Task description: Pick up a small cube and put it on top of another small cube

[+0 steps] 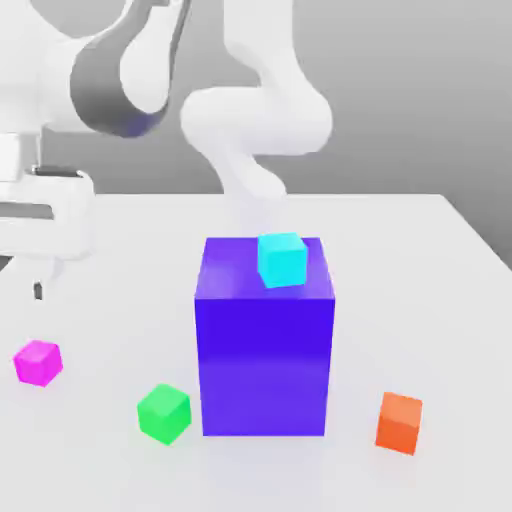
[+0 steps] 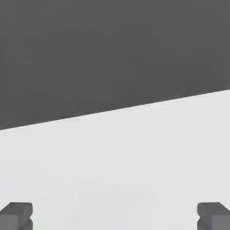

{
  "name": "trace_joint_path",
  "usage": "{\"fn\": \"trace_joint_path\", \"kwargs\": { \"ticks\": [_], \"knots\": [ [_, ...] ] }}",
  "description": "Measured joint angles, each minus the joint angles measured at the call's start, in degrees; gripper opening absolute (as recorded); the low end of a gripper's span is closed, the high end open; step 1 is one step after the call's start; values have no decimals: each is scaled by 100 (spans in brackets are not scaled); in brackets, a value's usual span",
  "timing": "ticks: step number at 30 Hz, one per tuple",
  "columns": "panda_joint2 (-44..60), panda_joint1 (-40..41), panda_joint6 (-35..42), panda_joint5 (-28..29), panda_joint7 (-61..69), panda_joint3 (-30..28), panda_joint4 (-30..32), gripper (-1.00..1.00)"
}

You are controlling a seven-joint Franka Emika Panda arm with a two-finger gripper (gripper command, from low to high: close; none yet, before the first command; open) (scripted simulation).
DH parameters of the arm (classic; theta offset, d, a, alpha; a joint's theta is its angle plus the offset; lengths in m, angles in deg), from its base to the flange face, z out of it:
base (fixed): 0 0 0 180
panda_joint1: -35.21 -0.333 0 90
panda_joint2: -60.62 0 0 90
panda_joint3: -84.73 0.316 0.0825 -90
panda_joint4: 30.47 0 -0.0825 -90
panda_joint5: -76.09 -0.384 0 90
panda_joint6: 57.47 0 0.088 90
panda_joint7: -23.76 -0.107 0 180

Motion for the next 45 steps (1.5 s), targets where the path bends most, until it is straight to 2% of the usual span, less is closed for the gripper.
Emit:
{"fn": "trace_joint_path", "kwargs": {
  "ticks": [5,17,27,37,38,45],
  "knots": [
    [1113,685,-494,-613,1144,-124,362,0],
    [2145,906,-691,-650,1291,-33,212,0],
    [2600,1365,-975,-1118,1635,558,107,0],
    [2638,2174,-1433,-1899,2253,1501,74,0],
    [2619,2286,-1488,-1977,2322,1619,74,-100],
    [2616,2311,-1486,-1988,2330,1646,74,-100]
  ]
}}
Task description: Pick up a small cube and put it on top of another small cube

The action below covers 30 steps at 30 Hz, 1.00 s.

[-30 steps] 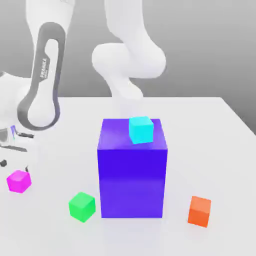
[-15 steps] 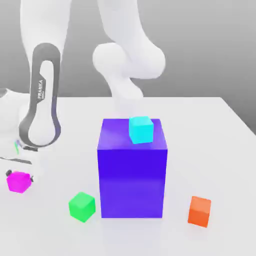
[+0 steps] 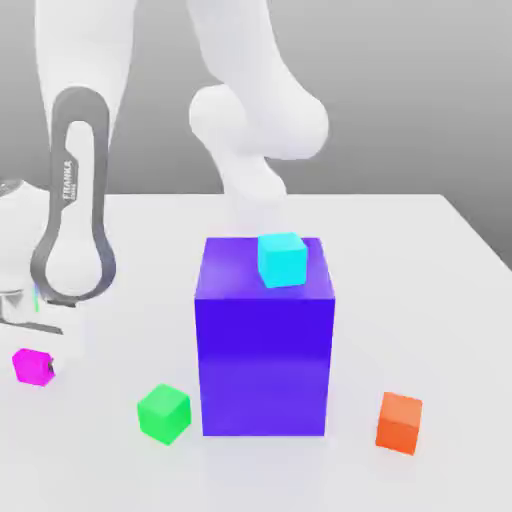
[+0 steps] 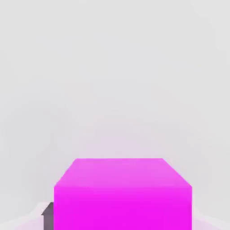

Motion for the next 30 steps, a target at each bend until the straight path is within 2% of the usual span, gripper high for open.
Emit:
{"fn": "trace_joint_path", "kwargs": {
  "ticks": [17,24,30],
  "knots": [
    [-213,-1165,683,1212,-948,-1394,79,-100],
    [-629,-1373,831,1465,-1128,-1680,176,-100],
    [-1078,-1399,888,1462,-1120,-1721,294,-100]
  ]
}}
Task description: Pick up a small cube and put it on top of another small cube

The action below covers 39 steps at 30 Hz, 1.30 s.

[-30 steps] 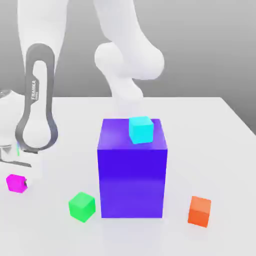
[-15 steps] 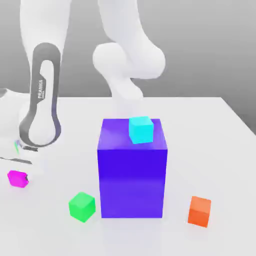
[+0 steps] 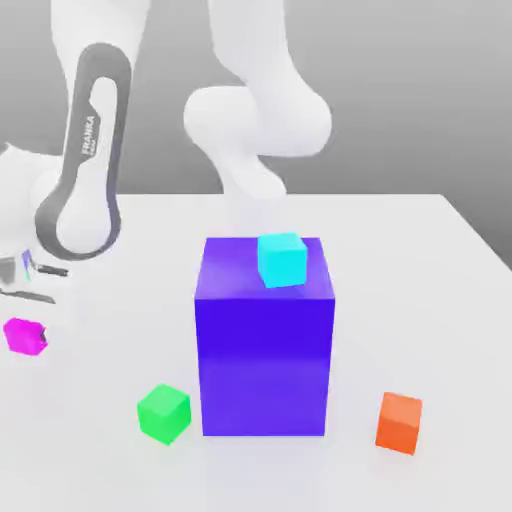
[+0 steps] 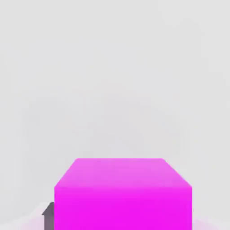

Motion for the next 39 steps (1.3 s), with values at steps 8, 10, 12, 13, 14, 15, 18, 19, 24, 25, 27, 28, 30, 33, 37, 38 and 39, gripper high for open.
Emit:
{"fn": "trace_joint_path", "kwargs": {
  "ticks": [8,10,12,13,14,15,18,19,24,25,27,28,30,33,37,38,39],
  "knots": [
    [-418,-317,134,-454,-988,153,132,-100],
    [-510,-407,175,-505,-1466,223,162,-100],
    [-603,-568,213,-549,-1953,223,193,-100],
    [-653,-630,232,-549,-2213,240,209,-100],
    [-703,-697,249,-544,-2477,255,225,-100],
    [-755,-763,265,-533,-2745,273,242,-100],
    [-911,-984,306,-470,-3567,298,295,-100],
    [-965,-1038,318,-433,-3854,316,314,-100],
    [-1227,-1216,368,-175,-5336,473,409,-100],
    [-1278,-1276,377,-111,-5641,477,429,-100],
    [-1375,-1356,395,27,-6258,524,468,-100],
    [-1421,-1387,403,101,-6570,553,487,-100],
    [-1510,-1432,421,256,-7199,628,526,-100],
    [-1627,-1470,451,496,-8148,764,583,-100],
    [-1754,-1474,496,839,-9428,978,657,-100],
    [-1779,-1474,509,922,-9744,1033,674,-100],
    [-1802,-1471,522,1010,-10066,1091,692,-100]
  ]
}}
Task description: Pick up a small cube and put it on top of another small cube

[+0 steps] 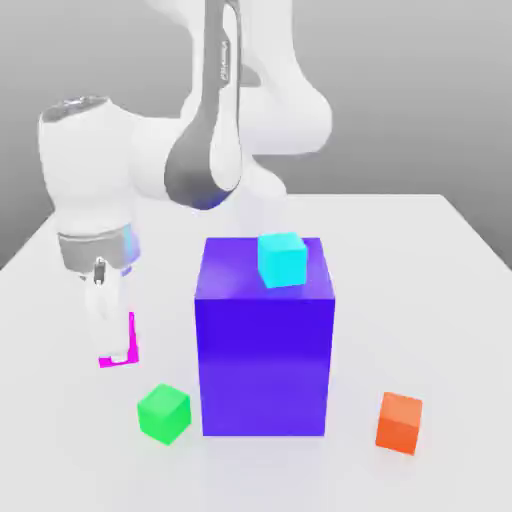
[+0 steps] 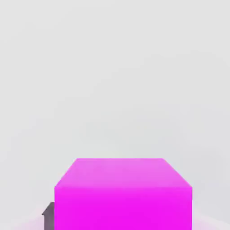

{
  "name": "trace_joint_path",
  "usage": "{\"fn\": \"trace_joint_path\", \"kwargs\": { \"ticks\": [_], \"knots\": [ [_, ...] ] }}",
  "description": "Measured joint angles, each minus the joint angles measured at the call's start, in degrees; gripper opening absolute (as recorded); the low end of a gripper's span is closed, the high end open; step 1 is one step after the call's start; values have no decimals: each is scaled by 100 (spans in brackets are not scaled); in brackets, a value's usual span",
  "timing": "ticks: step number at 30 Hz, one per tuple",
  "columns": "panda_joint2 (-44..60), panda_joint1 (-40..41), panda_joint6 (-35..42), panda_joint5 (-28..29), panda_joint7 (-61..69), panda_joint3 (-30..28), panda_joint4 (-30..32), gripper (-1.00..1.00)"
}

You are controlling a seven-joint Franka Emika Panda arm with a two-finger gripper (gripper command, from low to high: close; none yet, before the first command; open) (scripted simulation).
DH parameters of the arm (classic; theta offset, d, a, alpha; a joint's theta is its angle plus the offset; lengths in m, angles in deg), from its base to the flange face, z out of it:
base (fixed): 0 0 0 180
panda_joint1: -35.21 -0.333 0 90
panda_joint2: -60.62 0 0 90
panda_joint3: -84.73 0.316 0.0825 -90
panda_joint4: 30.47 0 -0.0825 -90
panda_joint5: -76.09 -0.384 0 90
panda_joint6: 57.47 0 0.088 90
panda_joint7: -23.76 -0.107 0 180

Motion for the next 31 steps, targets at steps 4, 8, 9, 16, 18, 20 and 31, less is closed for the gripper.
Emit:
{"fn": "trace_joint_path", "kwargs": {
  "ticks": [4,8,9,16,18,20,31],
  "knots": [
    [-67,17,57,347,-1284,243,68,-100],
    [-85,67,118,679,-2532,512,130,-100],
    [-49,89,116,734,-2690,553,126,-100],
    [400,127,-113,900,-2937,563,27,-100],
    [539,115,-228,880,-2926,552,12,-100],
    [679,137,-362,824,-2888,579,5,-100],
    [1291,299,-1115,-52,-2255,978,62,100]
  ]
}}
